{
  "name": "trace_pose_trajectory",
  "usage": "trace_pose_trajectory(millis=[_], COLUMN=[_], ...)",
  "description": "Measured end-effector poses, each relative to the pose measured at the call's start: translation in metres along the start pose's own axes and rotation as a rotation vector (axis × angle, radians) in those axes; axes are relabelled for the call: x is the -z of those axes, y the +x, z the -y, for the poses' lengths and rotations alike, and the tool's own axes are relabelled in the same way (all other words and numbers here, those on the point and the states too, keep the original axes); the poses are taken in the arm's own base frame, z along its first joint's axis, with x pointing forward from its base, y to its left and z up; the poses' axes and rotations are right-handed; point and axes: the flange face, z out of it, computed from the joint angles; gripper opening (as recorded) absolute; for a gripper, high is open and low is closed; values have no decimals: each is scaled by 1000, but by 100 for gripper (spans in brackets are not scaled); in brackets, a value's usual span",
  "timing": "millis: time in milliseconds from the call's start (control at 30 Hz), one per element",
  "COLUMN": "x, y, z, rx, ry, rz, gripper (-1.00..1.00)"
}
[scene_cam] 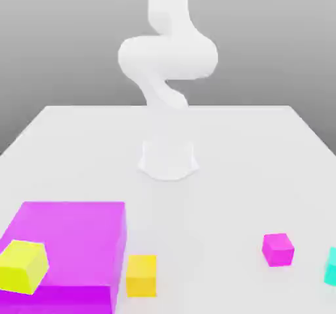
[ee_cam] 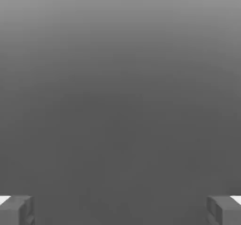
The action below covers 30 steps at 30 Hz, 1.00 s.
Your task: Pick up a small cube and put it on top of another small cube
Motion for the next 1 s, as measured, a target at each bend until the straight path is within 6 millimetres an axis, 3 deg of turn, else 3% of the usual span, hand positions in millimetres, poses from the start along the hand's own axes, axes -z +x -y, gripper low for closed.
trace_pose_trajectory(millis=[267, 533, 800, 1000], x=[-139, -257, -338, -370], y=[-73, -177, -305, -405], z=[42, 49, 31, 5], rx=[-92, -172, -257, -339], ry=[-194, -348, -480, -582], rz=[77, 160, 266, 364], gripper=[0, 0, 0, 0])
